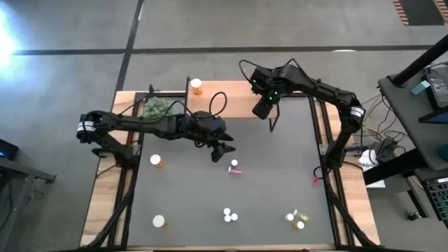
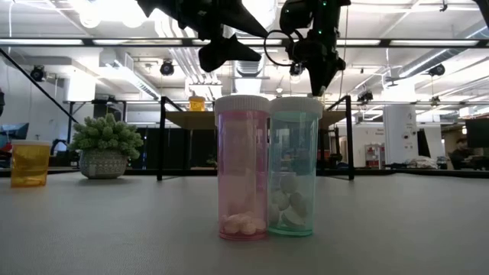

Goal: Pick and place medicine bottles onto shelf by color
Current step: Put the small yellow pill bottle on the shelf, then put the large orange pill bottle on the shelf

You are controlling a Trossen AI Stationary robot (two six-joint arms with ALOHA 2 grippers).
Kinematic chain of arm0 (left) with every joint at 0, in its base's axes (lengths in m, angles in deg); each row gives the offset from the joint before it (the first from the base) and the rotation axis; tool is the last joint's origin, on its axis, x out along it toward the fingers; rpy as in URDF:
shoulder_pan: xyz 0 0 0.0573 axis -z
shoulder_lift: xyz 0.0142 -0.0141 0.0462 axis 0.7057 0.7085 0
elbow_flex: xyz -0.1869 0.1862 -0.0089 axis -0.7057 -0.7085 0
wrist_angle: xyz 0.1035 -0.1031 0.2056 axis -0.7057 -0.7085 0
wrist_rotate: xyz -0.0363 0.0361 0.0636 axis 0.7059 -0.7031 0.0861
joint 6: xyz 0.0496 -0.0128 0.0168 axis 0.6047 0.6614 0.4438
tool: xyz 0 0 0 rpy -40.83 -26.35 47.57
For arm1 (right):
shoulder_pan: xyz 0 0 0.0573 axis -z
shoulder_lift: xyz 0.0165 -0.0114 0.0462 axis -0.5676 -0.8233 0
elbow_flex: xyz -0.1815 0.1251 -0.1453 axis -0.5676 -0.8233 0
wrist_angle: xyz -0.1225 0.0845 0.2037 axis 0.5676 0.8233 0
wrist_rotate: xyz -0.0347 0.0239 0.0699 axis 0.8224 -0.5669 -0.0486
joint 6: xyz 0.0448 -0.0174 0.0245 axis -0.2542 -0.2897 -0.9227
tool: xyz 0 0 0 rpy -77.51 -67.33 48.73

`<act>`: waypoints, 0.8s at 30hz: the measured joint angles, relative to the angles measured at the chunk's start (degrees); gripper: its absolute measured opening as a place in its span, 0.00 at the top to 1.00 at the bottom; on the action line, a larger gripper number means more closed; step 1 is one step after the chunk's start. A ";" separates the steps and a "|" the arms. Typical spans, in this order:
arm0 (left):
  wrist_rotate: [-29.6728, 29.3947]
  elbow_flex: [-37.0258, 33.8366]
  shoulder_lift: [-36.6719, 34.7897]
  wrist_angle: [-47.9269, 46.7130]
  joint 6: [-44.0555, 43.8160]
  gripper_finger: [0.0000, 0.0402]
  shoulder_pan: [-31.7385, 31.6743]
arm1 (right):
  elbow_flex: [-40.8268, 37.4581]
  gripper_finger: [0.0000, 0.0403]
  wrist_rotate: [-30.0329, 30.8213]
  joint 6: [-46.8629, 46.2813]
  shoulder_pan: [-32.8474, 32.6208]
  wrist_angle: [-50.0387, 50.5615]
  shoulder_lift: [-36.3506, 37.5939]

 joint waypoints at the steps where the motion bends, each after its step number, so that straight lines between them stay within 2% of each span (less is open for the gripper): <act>1: 0.00 0.00 0.00 0.00 0.00 0.46 0.00 | 0.00 0.71 0.00 -0.04 0.00 0.00 0.00; 13: 0.00 0.00 0.00 0.02 0.00 0.46 0.01 | 0.00 0.52 0.02 -0.12 0.00 0.04 0.21; 24: -0.49 0.00 -0.02 0.61 -0.10 0.46 0.00 | 0.00 0.49 0.04 -2.02 -0.02 0.17 6.92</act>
